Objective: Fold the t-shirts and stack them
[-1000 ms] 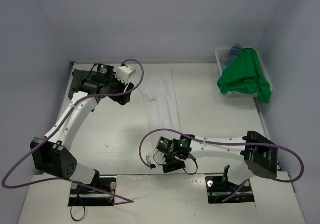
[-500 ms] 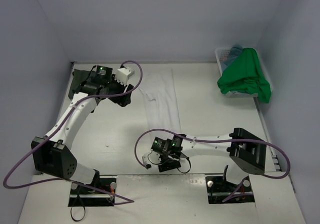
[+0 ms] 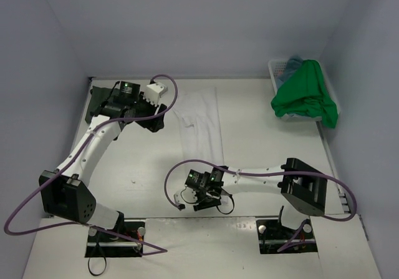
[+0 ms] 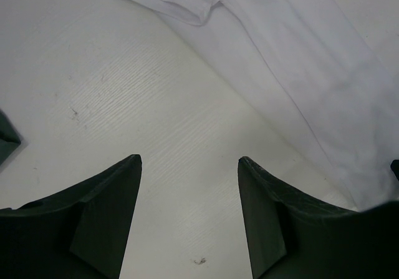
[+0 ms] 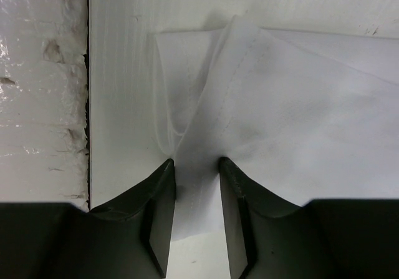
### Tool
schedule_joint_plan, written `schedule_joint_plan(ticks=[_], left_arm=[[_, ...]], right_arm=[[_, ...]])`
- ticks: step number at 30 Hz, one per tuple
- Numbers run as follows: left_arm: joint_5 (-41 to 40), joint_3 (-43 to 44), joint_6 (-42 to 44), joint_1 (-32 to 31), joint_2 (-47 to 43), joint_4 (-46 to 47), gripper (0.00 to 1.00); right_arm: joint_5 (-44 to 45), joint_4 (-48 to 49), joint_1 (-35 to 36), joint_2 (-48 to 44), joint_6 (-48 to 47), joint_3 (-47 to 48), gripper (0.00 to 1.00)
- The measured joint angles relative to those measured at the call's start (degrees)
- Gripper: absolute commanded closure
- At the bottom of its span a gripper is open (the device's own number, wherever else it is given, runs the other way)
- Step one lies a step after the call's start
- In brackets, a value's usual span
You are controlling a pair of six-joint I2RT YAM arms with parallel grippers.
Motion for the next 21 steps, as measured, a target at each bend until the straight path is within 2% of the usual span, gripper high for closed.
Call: schedule_joint_plan(ticks=[7, 10, 21], left_arm=[[0.39, 0.00, 0.00, 0.44, 0.02, 0.02, 0.42], [0.72, 0.00, -0.02, 0.81, 0.00, 0.02, 0.42], [1.73, 0.00, -0.35, 2.25, 0.00, 0.15, 0.42]], right_arm=[[0.07, 1.25, 0.00, 0.15, -0.52, 0.13, 0.84], [0.37, 1.68, 0.00, 0.17, -0.66, 0.15, 1.00], [0.83, 0.17, -0.07, -0.68, -0.92, 1.51, 1.00]])
